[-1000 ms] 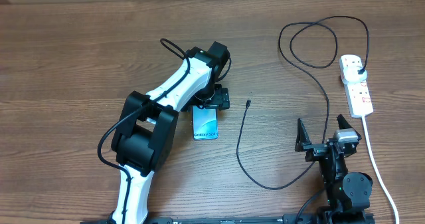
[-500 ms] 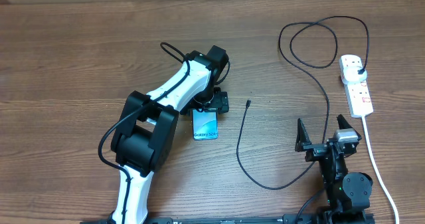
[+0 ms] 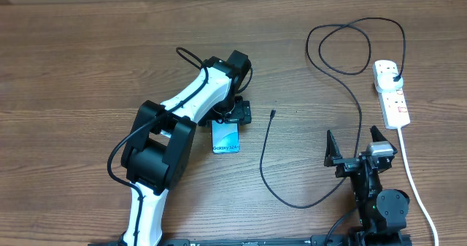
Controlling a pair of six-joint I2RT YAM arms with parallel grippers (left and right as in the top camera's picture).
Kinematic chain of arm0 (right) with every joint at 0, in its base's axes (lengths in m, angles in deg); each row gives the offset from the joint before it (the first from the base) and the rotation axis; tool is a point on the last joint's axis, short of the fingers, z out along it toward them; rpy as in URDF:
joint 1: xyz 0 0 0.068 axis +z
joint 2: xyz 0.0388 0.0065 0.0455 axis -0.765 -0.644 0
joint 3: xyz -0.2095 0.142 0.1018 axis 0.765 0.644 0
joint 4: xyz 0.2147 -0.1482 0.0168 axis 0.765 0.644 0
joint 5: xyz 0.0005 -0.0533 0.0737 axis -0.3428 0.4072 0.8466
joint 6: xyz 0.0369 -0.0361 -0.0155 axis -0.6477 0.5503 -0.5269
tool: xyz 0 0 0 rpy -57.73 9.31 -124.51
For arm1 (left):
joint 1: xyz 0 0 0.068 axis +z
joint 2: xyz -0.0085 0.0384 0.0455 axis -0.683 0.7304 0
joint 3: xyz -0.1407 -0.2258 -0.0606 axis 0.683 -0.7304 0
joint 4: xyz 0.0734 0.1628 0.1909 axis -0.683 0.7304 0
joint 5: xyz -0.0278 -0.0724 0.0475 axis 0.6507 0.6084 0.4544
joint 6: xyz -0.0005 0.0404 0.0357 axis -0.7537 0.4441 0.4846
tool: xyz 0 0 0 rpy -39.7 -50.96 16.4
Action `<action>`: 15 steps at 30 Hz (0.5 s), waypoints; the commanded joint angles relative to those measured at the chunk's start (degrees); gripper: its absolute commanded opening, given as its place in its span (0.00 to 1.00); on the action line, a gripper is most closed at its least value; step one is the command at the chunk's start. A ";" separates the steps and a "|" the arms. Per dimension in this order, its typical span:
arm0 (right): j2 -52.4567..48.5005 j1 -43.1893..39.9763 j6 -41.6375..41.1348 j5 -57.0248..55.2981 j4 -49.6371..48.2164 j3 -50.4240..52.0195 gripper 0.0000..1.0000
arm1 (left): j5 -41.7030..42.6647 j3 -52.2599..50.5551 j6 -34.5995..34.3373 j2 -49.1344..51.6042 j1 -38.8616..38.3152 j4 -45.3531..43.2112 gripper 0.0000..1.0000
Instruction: Plug charger to phone and switch on socket
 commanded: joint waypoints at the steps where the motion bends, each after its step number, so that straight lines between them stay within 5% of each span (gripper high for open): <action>1: 0.42 -0.37 0.11 -0.09 -0.31 0.61 1.00 | 0.42 -1.84 0.68 0.90 -0.22 -0.63 0.98; 15: 0.42 -0.37 0.11 -0.11 -0.31 0.61 1.00 | 0.33 -1.84 0.44 0.90 -0.20 -0.66 0.88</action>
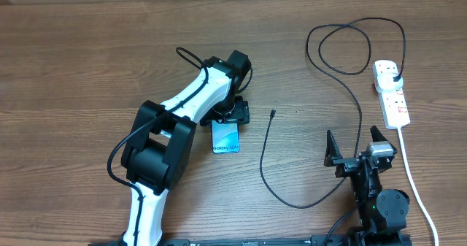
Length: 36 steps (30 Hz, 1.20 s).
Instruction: Plug charger to phone and switch on socket
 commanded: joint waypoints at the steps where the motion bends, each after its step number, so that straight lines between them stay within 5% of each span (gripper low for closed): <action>1: 0.42 -0.37 0.09 -0.11 -0.31 0.61 1.00 | 0.35 -1.84 0.46 0.92 -0.20 -0.61 0.88; 36: 0.42 -0.37 0.09 -0.09 -0.31 0.61 1.00 | 2.60 1.03 0.37 0.87 0.13 1.14 0.78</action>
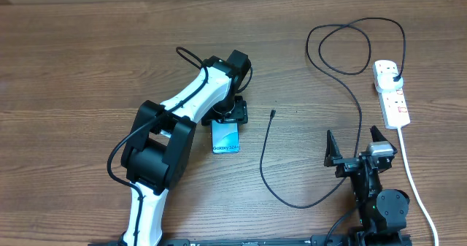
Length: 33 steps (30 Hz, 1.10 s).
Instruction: Plug charger to phone and switch on socket
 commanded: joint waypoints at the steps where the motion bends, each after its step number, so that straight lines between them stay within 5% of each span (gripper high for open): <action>1: 0.42 -0.37 0.11 -0.09 -0.33 0.61 1.00 | 2.36 0.94 0.52 0.96 0.11 0.63 0.78; 14: 0.42 -0.37 0.11 -0.09 -0.33 0.61 1.00 | 8.48 3.80 5.44 0.94 4.13 4.09 0.72; 22: 0.42 -0.37 0.11 -0.09 -0.33 0.61 1.00 | -10.01 3.48 -0.31 1.03 1.25 -6.25 0.71; 26: 0.42 -0.37 0.11 -0.11 -0.33 0.61 1.00 | -10.67 2.86 -1.29 1.03 1.05 -7.96 0.75; 29: 0.42 -0.37 0.11 -0.11 -0.33 0.61 1.00 | -9.64 0.13 -1.25 1.03 1.07 -10.01 0.89; 33: 0.42 -0.37 0.11 -0.11 -0.33 0.61 1.00 | -8.28 -0.35 -1.27 1.05 1.07 -10.56 0.89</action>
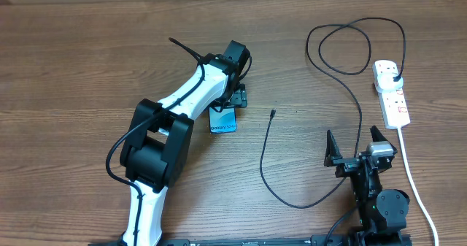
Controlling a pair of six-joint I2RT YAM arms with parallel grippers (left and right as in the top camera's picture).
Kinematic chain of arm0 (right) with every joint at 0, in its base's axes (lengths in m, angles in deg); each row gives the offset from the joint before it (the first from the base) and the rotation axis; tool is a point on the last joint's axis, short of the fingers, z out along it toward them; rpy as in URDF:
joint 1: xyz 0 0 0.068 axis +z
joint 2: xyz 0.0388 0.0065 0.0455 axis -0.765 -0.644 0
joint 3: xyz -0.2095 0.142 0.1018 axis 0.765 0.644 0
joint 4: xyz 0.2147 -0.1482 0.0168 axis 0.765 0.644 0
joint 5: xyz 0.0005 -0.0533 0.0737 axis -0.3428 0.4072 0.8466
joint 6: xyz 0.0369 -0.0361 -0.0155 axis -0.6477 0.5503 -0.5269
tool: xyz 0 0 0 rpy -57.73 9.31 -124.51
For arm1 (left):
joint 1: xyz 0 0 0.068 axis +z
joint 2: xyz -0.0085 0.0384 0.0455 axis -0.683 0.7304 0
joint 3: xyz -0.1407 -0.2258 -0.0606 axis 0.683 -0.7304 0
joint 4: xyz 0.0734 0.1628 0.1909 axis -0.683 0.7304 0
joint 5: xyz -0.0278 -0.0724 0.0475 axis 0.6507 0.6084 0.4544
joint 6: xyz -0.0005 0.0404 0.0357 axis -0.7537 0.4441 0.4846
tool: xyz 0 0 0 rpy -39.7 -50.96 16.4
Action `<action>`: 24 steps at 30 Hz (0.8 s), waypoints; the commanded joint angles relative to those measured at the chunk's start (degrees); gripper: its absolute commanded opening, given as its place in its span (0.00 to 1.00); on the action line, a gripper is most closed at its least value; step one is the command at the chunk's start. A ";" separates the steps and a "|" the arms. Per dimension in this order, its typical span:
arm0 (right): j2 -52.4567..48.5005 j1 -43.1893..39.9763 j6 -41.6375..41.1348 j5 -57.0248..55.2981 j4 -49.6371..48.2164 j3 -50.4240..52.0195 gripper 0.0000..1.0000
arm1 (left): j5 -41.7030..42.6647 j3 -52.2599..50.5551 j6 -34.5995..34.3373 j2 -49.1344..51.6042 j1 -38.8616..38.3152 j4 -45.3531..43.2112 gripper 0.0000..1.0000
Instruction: Plug charger to phone and switch on socket
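The phone, with a blue screen, is partly under my left gripper, which is shut on its far end; the phone is a little askew. The charger's black cable lies on the table, its free plug tip to the right of the phone and apart from it. The cable loops to the charger plugged in the white socket strip at the right. My right gripper stands open near the front edge with nothing between its fingers, and the cable passes just behind it.
The strip's white cord runs down the right side past the right arm. A large loop of the black cable lies at the back right. The left arm stretches across the table's left half.
My left gripper and the phone have moved away from the front edge, and the phone now sits slightly turned. The cable, socket strip and right arm are as before.
At all three earlier moments my left gripper sat on the far end of the phone, which lay still beside the cable tip, and the right gripper stood open. Now the phone has shifted farther back with the left gripper.
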 commanded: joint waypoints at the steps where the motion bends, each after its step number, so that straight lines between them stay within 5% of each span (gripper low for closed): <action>1: 0.42 -0.37 0.09 -0.11 -0.33 0.61 1.00 | 0.55 -1.55 -0.81 0.48 -0.31 -0.07 0.89; 3: 0.42 -0.37 0.09 -0.11 -0.33 0.61 1.00 | 0.76 -1.81 -1.29 0.48 -0.31 -0.04 0.88; 4: 0.42 -0.37 0.09 -0.09 -0.33 0.61 1.00 | 1.60 -1.88 -1.46 0.48 -0.31 -0.02 0.78; 24: 0.42 -0.37 0.09 -0.11 -0.33 0.61 1.00 | 5.77 6.32 0.17 0.02 0.35 8.20 0.75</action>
